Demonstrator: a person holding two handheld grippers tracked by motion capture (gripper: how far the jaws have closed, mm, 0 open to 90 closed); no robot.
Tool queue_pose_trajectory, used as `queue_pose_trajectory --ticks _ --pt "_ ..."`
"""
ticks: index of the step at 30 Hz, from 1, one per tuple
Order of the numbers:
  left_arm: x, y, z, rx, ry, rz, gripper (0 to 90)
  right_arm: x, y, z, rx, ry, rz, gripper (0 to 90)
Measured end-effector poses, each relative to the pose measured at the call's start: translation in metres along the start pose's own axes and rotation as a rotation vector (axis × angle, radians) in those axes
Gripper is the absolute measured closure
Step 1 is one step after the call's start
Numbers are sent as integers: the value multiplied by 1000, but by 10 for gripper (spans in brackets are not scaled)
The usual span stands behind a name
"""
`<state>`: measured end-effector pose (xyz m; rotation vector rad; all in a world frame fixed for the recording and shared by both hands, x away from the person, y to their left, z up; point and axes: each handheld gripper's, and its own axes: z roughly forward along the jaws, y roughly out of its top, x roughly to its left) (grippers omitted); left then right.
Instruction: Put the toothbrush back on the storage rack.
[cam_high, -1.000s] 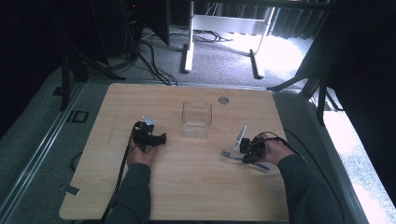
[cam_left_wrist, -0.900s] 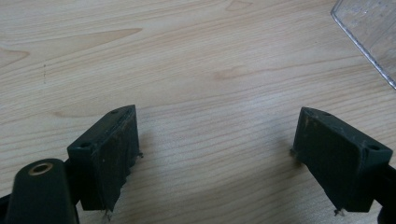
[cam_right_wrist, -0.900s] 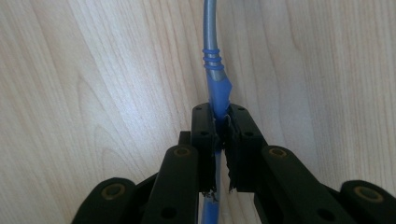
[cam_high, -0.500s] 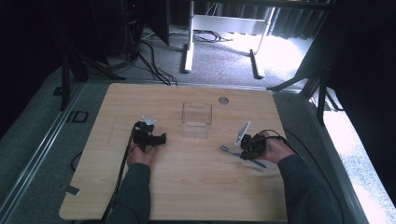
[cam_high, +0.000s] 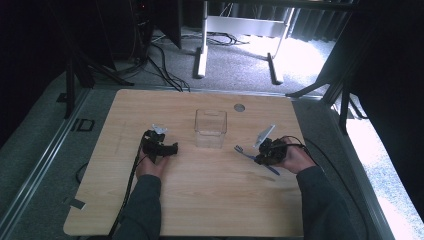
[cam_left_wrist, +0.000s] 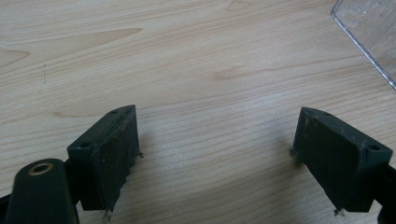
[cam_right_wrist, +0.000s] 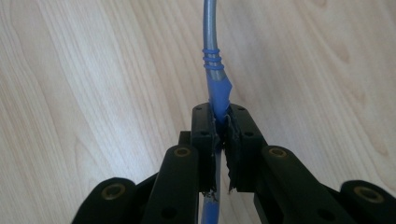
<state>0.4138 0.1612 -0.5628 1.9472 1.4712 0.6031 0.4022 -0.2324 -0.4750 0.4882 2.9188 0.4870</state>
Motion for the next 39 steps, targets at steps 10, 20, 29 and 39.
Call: queue_pose_trajectory --ticks 10,20,29,39 --pt "0 0 0 0 0 0 148 -2 0 -7 -68 -36 27 824" --pt "0 0 0 0 0 0 148 -3 1 -13 -141 -50 54 824" --pt "0 0 0 0 0 0 148 -4 1 -18 -221 -62 92 824" --pt "0 0 0 0 0 0 148 -4 5 -25 -296 -81 115 824"
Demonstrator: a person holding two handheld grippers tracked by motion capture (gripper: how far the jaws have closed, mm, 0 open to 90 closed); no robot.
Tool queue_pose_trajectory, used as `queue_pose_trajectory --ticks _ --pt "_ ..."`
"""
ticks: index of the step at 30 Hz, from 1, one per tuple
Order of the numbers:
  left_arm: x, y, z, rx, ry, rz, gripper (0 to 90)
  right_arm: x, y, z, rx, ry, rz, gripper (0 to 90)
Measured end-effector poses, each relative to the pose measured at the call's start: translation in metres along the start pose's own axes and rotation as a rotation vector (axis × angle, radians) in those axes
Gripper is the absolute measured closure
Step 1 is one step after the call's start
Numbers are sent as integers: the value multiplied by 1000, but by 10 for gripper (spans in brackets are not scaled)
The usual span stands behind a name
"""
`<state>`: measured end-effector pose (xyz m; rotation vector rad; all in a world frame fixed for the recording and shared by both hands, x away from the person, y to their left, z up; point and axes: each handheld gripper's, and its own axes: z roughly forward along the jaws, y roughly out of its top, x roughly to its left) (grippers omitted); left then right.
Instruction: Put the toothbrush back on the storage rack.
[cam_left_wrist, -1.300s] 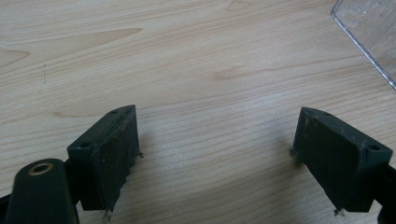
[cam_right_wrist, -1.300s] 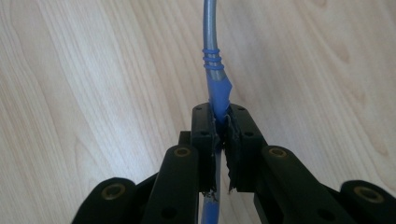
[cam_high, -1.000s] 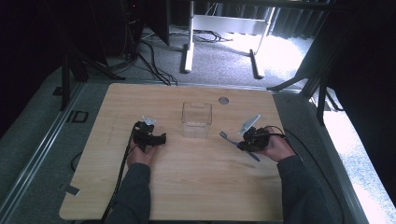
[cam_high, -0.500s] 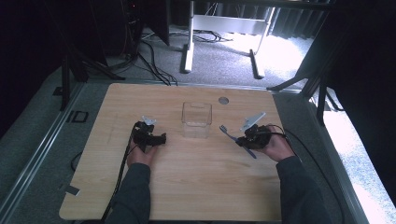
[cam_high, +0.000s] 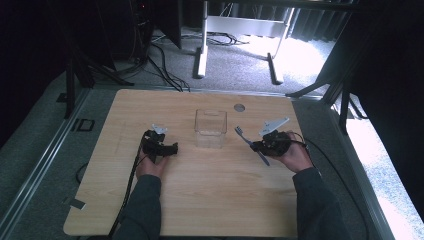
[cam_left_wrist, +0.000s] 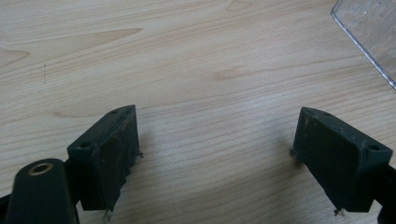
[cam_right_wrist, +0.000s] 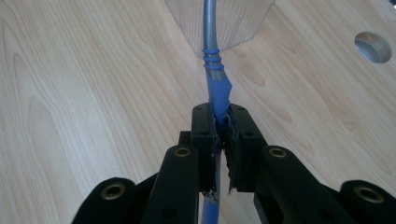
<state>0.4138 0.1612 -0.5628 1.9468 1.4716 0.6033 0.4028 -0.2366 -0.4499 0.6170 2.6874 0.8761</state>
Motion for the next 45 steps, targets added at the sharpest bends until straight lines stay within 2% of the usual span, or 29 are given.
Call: queue_pose_trajectory --ticks 18,45 --pt "0 0 0 0 0 0 148 2 9 -5 -93 -26 11 825" --pt "0 0 0 1 0 1 148 2 23 -12 -197 -25 39 824"
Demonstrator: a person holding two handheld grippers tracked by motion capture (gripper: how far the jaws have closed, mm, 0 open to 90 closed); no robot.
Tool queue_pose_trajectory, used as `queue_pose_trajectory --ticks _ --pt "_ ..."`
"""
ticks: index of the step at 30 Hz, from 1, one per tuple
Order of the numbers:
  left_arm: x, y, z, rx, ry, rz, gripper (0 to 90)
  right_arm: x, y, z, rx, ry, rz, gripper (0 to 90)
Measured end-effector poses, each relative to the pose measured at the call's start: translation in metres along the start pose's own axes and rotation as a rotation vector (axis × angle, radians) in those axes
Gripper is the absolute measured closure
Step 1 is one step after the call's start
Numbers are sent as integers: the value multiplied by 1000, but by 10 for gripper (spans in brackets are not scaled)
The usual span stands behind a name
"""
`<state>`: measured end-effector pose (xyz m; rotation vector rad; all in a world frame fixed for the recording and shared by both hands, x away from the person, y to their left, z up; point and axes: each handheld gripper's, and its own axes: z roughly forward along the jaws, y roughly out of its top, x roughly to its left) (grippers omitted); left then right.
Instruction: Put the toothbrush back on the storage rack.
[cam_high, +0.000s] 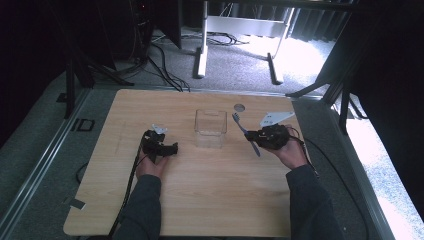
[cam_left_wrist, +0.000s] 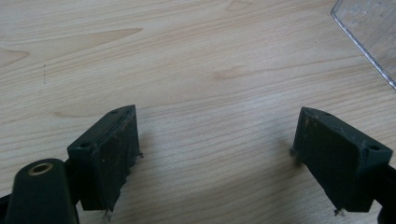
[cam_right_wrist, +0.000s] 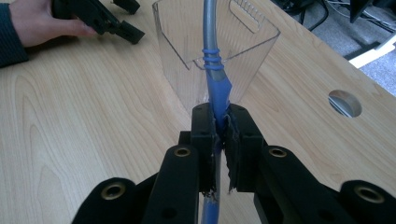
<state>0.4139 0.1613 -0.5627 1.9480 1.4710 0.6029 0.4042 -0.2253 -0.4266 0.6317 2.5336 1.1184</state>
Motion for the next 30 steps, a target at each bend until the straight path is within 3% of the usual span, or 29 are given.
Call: queue_pose_trajectory --ticks 30 --pt "0 0 0 0 0 -2 148 -1 13 -4 -150 -5 60 824"
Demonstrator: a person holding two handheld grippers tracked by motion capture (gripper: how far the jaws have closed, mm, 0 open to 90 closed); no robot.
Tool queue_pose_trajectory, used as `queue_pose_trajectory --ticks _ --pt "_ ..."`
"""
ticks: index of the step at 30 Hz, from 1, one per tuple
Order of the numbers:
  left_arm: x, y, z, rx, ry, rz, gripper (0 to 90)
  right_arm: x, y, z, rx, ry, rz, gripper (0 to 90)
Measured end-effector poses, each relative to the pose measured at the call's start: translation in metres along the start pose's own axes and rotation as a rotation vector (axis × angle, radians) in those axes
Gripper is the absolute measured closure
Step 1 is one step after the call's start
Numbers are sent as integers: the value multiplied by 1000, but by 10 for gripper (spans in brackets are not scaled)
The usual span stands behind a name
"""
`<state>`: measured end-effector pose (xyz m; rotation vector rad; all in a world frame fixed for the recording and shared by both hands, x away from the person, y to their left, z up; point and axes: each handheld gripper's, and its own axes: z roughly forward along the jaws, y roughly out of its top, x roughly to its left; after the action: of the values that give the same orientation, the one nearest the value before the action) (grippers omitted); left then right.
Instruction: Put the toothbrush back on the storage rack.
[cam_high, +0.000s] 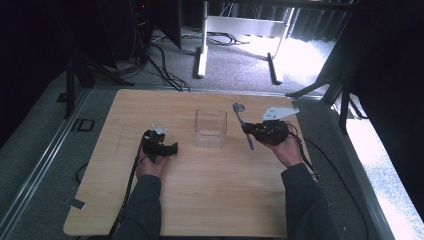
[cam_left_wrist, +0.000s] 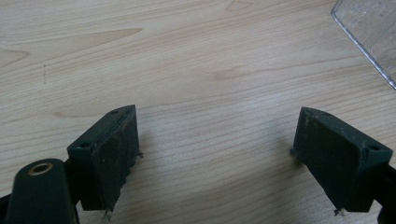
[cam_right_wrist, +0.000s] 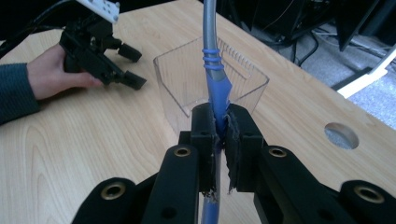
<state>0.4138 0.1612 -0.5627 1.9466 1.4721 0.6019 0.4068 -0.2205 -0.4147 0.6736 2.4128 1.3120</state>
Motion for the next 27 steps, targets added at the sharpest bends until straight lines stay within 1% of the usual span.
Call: queue_pose_trajectory --ticks 5,20,27 --pt "0 0 0 0 0 0 148 0 3 -1 -26 -13 3 824" --pt "0 0 0 1 0 2 148 -2 4 0 -103 -30 60 824" --pt "0 0 0 1 1 2 148 -2 5 -1 -139 -29 85 824"
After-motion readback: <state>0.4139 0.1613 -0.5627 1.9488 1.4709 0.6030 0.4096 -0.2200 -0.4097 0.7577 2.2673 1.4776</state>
